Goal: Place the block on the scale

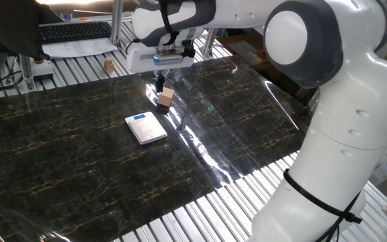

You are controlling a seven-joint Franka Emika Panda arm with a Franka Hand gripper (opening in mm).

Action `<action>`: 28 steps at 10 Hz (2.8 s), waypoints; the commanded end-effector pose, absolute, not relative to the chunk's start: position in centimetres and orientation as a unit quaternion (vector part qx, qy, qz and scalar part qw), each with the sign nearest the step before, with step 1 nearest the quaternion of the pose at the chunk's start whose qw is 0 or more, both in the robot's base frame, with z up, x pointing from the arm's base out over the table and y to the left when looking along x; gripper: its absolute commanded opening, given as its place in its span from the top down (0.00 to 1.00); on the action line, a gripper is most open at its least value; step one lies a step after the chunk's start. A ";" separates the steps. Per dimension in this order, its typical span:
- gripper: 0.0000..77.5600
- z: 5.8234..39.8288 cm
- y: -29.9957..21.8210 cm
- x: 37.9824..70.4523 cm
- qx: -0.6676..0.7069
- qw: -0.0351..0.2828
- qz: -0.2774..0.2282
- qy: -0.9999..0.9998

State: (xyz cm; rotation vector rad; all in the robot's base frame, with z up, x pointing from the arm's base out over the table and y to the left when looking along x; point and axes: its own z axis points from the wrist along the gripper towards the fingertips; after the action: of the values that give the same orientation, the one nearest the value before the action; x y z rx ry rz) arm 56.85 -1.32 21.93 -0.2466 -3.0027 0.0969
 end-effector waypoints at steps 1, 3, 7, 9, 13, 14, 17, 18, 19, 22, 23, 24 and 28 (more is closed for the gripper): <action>1.00 21.6 -1.6 58.9 -0.074 0.053 0.064 -0.994; 1.00 21.3 -1.7 61.7 -0.075 0.056 0.033 -0.995; 1.00 19.6 -5.1 66.8 -0.067 0.055 0.010 -0.996; 1.00 18.1 -7.7 68.2 -0.051 0.054 0.000 -0.997; 1.00 17.5 -8.4 69.0 -0.109 0.026 -0.006 -0.994; 1.00 17.5 -8.4 69.0 -0.130 0.027 -0.006 -0.991; 1.00 17.5 -8.4 69.0 -0.189 0.018 -0.061 -0.980; 1.00 17.5 -8.4 69.0 -0.191 0.015 -0.061 -0.980; 1.00 17.5 -8.4 69.0 -0.206 0.004 -0.060 -0.977; 1.00 17.3 -8.6 69.1 -0.200 -0.004 -0.013 -0.980; 1.00 17.0 -8.8 69.2 -0.196 0.001 -0.010 -0.981; 1.00 16.5 -9.4 69.4 -0.190 0.003 -0.011 -0.982; 1.00 15.0 -10.9 69.7 -0.198 0.005 -0.006 -0.980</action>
State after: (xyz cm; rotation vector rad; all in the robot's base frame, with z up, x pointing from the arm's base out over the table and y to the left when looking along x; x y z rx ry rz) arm 69.41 -10.46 15.10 -0.5966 -3.0699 -0.0298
